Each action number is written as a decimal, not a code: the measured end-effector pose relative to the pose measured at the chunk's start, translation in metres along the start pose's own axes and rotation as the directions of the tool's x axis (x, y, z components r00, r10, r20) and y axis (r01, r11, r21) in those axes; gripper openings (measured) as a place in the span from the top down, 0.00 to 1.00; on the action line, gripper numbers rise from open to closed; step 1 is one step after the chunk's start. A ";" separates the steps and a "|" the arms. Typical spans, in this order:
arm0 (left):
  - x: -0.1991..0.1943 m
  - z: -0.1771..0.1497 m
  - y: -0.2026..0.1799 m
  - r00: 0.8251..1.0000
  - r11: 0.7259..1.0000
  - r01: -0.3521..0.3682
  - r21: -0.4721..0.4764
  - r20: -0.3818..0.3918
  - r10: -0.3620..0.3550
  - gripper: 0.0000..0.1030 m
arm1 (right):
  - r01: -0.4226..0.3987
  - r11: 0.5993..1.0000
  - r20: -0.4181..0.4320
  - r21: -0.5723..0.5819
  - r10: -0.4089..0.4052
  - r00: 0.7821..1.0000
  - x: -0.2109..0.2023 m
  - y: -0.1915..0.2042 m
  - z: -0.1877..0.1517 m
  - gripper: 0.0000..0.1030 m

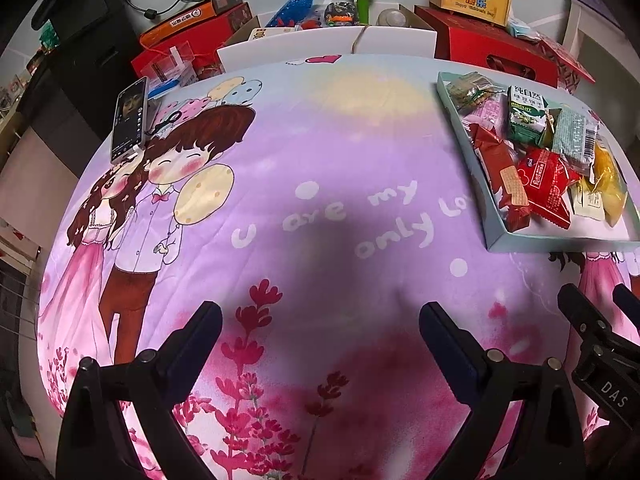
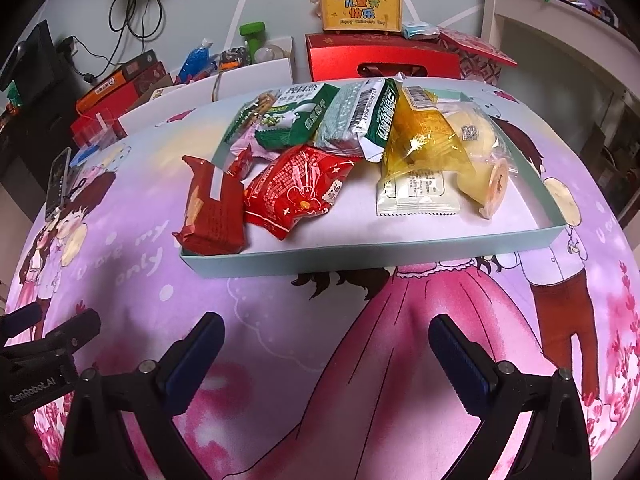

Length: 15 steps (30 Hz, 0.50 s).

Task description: Organize snacks

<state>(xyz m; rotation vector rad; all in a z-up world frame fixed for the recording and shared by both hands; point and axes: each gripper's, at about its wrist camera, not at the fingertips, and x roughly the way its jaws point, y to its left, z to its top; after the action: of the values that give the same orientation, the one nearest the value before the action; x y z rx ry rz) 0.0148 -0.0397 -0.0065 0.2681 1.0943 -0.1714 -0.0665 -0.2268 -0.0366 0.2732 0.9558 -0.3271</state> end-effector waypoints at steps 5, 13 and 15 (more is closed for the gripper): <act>0.000 0.000 -0.001 1.000 1.000 0.000 0.002 -0.001 0.000 0.04 | -0.001 1.000 -0.001 -0.007 0.001 1.000 0.000 0.001 0.000 0.00; 0.002 0.000 0.000 1.000 1.000 -0.005 -0.001 -0.006 0.005 0.04 | -0.003 1.000 -0.002 -0.002 0.003 1.000 0.000 0.000 0.000 0.00; 0.002 0.000 0.000 1.000 1.000 -0.005 -0.001 -0.005 0.005 0.04 | -0.003 1.000 -0.003 -0.001 0.003 1.000 0.001 0.000 0.000 0.00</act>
<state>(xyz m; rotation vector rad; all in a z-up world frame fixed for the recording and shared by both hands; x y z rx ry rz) 0.0157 -0.0398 -0.0086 0.2705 1.0988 -0.1657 -0.0664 -0.2273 -0.0372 0.2739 0.9584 -0.3232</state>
